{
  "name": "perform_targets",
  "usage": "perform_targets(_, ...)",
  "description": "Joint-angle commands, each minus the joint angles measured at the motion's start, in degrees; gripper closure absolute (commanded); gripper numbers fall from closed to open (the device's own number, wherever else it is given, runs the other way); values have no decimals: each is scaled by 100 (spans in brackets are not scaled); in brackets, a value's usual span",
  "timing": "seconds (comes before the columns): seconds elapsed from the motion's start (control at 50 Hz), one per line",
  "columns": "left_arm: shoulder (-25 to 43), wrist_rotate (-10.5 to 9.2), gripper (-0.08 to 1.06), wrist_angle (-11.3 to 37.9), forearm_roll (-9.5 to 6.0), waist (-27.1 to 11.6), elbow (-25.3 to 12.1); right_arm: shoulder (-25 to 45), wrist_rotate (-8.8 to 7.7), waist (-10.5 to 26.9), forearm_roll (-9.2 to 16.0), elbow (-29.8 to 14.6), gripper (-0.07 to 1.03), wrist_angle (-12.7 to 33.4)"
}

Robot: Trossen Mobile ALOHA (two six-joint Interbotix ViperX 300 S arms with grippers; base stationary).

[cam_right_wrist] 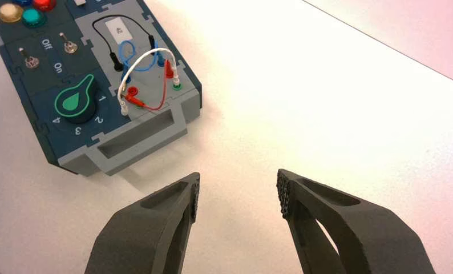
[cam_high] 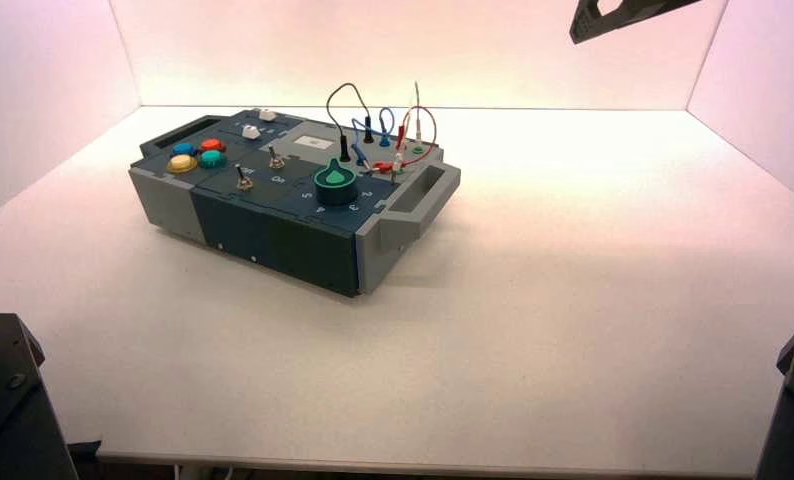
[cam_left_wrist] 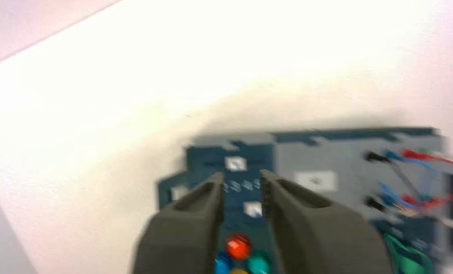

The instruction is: Move the top slider to position 3.

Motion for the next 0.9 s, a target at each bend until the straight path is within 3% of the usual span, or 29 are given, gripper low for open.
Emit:
perform_targets(0.02,-879,-123,51,-123,-88,-387,563,-44,-9,26,-9,-70,26,-26)
perform_targets(0.2,-1916,-176,51,-466,-88,-826,1679,-44,-9,26,-35,-53,26,0)
perform_targets(0.28,-2224,-176,50,-615,-88,-835,2004,-26,-9,26,-35,-53,26,-9)
perform_targets(0.3,-2496,-167,48,-844,-70,-826,2355,-9,-9,26,-35,-53,26,-9)
perform_targets(0.48,-2979,-185,47,-1600,-79,-800,3322,79,-9,26,-35,-35,26,-18)
perform_targets(0.58,-2997,-193,47,-1740,-88,-809,3612,149,-9,26,-35,-26,26,-18)
perform_targets(0.9,-2716,-185,47,-1925,-35,-853,3665,299,-9,26,-18,-9,26,-18)
